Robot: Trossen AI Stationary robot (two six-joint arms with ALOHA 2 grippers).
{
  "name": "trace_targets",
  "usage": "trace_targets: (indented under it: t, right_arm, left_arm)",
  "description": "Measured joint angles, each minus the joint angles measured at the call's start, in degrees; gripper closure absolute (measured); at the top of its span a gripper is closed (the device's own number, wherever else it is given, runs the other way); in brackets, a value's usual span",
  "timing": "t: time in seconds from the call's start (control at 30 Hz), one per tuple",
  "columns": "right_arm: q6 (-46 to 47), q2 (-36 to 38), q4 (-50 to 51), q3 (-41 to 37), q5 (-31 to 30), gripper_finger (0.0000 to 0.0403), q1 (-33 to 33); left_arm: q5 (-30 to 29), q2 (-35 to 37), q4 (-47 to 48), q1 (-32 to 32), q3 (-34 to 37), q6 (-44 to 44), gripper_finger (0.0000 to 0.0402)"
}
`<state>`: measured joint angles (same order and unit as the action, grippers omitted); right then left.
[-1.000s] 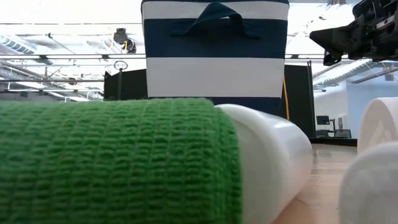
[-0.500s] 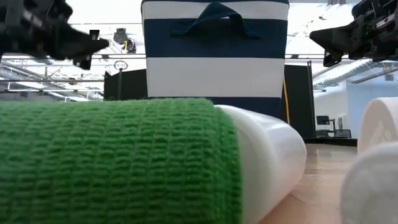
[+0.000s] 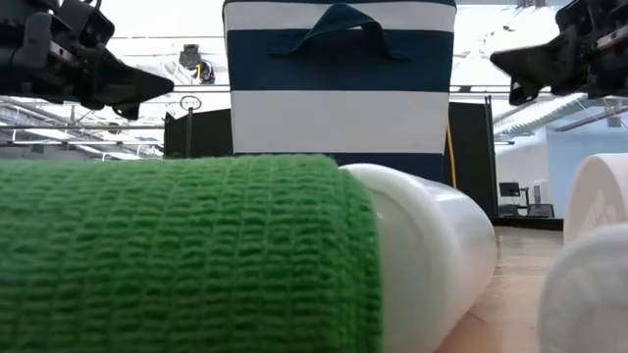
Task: Pick & place medical supplies in basket/bin
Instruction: Put the orange pill bottle into the blue bin
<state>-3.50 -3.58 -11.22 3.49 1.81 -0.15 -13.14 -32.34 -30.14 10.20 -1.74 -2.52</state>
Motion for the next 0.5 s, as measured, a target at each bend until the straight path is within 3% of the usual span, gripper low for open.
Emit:
trace_targets:
  t: [0.17,0.27,0.37,0.5]
  right_arm:
    - [-2.45,-7.48,2.95,8.54,-0.39,0.0403,5.15]
    - [-4.43,-15.99,4.11,15.44,-2.66,0.0403,10.73]
    - [-6.25,-26.19,5.09,23.40,-9.18,0.0403,17.85]
    - [-9.63,-40.86,8.33,34.94,-23.31,0.0403,28.22]
  left_arm:
    - [-0.90,0.00,-0.38,-0.02,0.00,-0.34,0.0381]
    - [-0.88,0.00,-0.37,-0.02,0.00,0.11,0.0378]
    - [-0.90,0.00,-0.06,-0.02,0.00,0.32,0.0377]
    - [-0.86,0.00,0.00,-0.02,0.00,1.15,0.0377]
